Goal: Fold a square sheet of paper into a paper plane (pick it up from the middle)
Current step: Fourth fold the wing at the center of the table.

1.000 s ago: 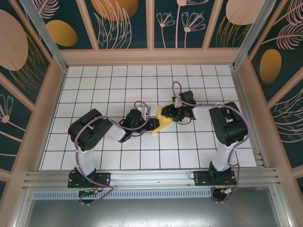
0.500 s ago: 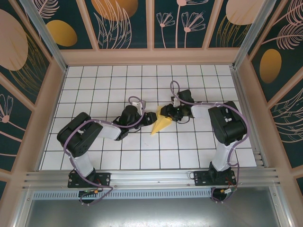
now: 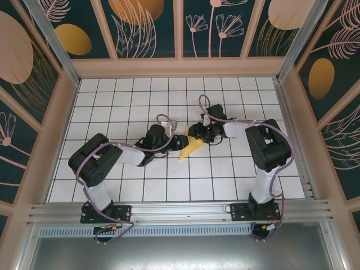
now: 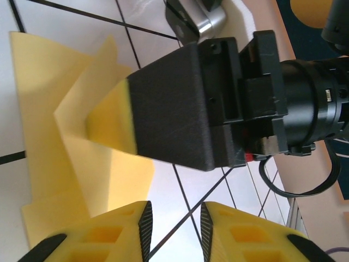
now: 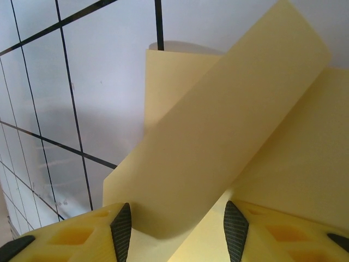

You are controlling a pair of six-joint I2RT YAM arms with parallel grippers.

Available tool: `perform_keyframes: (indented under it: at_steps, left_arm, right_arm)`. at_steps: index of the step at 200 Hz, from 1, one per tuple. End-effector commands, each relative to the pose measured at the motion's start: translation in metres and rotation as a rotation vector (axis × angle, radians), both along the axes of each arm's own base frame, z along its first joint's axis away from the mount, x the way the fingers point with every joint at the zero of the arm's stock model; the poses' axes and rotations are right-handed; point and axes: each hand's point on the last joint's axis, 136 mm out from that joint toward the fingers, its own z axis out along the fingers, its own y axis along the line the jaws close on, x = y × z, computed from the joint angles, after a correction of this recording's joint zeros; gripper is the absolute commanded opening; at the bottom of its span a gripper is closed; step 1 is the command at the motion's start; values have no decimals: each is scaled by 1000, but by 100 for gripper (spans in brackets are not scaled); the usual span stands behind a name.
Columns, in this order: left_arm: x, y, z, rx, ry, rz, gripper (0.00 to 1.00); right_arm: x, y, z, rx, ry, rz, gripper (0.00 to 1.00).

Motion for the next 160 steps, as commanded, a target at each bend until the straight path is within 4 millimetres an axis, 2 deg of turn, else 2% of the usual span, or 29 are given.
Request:
perform_keyframes:
  at_steps: [1, 72, 122, 160]
  left_arm:
    - [-1, -7, -12, 36, 18, -40, 31]
    - [3, -3, -39, 106, 84, -9, 26]
    - [5, -1, -45, 130, 91, 5, 24]
    - [6, 0, -47, 140, 94, 14, 23]
  right_arm:
    - [-19, -26, -56, -177, 100, -30, 52]
    - [-24, -26, -59, -182, 115, -22, 52]
    - [-26, -28, -61, -186, 115, -17, 52]
    - [-28, -34, -69, -224, 130, -26, 48]
